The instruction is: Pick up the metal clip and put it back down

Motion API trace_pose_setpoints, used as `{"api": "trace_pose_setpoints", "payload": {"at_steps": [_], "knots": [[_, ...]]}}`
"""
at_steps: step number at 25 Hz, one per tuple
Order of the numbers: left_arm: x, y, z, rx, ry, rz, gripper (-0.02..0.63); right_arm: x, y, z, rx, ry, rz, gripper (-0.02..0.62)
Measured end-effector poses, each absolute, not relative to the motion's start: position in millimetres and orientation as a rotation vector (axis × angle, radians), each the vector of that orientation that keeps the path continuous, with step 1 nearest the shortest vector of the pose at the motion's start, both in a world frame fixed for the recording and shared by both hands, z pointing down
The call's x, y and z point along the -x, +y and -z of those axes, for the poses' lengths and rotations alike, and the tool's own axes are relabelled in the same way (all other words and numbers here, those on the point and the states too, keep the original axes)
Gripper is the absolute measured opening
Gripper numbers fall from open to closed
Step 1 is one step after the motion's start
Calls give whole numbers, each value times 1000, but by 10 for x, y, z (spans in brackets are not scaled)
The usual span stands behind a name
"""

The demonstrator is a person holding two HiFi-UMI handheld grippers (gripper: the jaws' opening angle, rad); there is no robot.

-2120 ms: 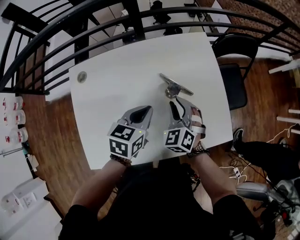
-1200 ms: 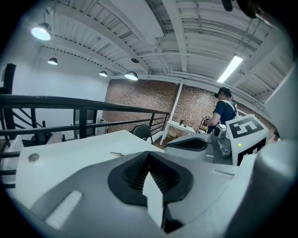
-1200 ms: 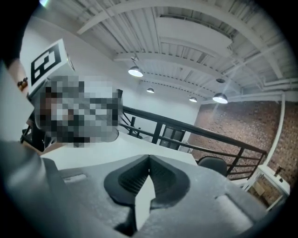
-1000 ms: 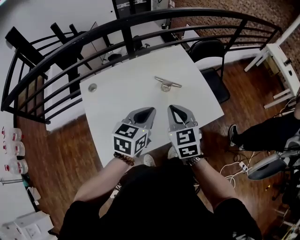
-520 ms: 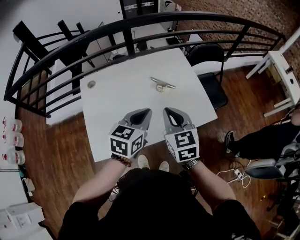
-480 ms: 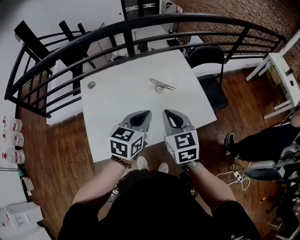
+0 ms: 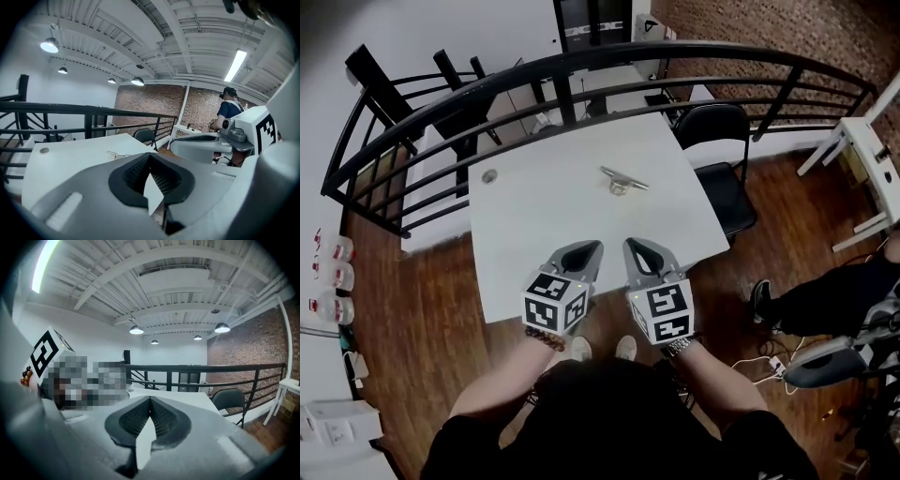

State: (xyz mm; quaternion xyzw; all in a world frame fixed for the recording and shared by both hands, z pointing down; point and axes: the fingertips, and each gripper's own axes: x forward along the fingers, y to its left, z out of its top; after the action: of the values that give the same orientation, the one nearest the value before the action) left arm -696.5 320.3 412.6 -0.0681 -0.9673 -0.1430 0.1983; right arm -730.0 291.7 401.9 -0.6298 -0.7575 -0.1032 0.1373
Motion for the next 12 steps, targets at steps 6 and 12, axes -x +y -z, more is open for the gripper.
{"api": "trace_pose_setpoints", "payload": {"at_steps": [6,12], "knots": [[6894,3170,-4056,151,-2717,373,15,7223,2906,-3938,1806,-2221,288,-8],[6795,3198,-4028,120,-2733,362,15,7101,2928,-3904,1788,-2238,290,-8]]}}
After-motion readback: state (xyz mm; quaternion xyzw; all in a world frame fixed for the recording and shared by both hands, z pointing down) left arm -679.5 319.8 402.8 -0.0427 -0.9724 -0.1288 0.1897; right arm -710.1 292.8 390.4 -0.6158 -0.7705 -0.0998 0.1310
